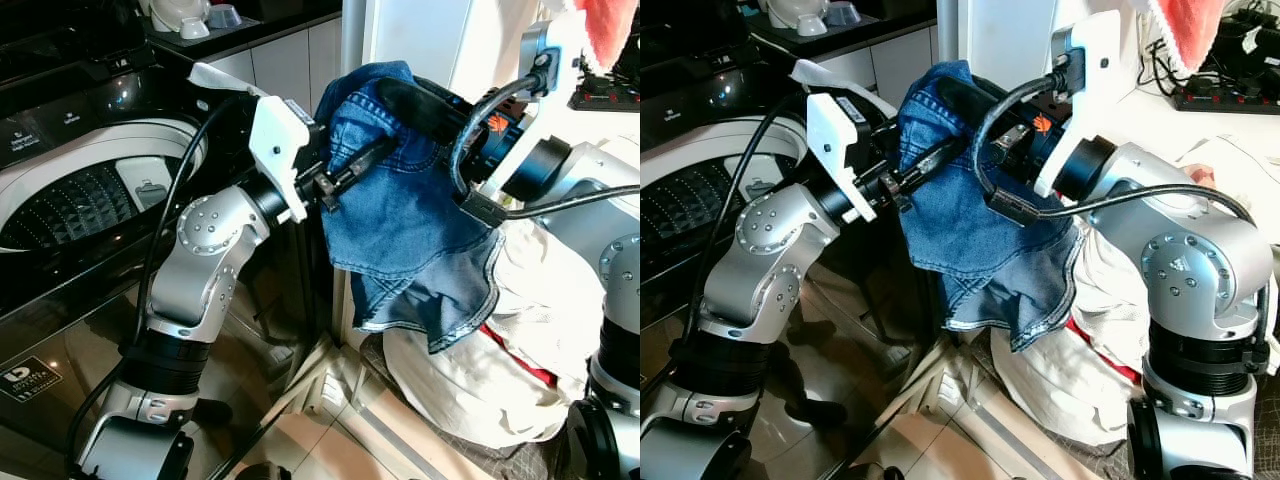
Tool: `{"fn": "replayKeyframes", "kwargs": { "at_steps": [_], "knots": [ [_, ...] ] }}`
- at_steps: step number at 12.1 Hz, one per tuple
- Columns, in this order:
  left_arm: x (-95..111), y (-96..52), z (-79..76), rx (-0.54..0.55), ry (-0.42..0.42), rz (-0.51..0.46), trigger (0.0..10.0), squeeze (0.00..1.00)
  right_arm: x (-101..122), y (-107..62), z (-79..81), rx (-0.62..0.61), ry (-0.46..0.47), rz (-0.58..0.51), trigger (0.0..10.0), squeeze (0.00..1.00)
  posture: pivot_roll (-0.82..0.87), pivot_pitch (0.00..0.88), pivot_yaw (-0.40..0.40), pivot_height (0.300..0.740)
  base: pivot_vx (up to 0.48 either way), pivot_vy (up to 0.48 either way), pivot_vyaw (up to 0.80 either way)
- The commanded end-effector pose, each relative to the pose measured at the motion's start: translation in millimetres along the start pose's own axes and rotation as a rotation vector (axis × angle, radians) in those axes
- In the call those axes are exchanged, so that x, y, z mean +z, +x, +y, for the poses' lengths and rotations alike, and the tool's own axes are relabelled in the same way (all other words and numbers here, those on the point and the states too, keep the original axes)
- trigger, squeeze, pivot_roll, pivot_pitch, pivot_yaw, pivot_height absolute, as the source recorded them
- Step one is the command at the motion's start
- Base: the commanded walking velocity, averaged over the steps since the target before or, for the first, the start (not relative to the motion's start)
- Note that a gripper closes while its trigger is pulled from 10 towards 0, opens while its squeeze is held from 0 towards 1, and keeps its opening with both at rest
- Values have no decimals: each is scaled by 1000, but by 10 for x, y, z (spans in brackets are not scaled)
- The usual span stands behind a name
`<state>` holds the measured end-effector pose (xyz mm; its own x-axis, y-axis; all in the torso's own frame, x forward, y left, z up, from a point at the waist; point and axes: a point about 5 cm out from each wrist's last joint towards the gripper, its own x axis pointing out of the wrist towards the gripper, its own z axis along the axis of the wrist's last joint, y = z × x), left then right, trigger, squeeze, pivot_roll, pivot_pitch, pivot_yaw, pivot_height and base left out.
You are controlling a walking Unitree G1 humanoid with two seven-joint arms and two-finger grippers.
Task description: Clothes washing
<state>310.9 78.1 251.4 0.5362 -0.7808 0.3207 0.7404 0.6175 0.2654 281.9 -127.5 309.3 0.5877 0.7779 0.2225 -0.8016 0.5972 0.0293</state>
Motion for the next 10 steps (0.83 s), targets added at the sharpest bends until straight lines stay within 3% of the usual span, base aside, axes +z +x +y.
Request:
{"fn": "replayKeyframes", "kwargs": {
  "at_steps": [1, 10],
  "knots": [
    [-124, -58, 20, 23, -9, 76, 0, 0, 145, -11, 79, 39, -27, -69, 0, 0, 5, 0, 47, 740, 0, 0, 0],
    [-176, -97, 95, 79, -8, 114, 0, 0, 139, -9, 81, 29, -21, -64, 0, 0, 12, 0, 43, 740, 0, 0, 0]
  ]
}}
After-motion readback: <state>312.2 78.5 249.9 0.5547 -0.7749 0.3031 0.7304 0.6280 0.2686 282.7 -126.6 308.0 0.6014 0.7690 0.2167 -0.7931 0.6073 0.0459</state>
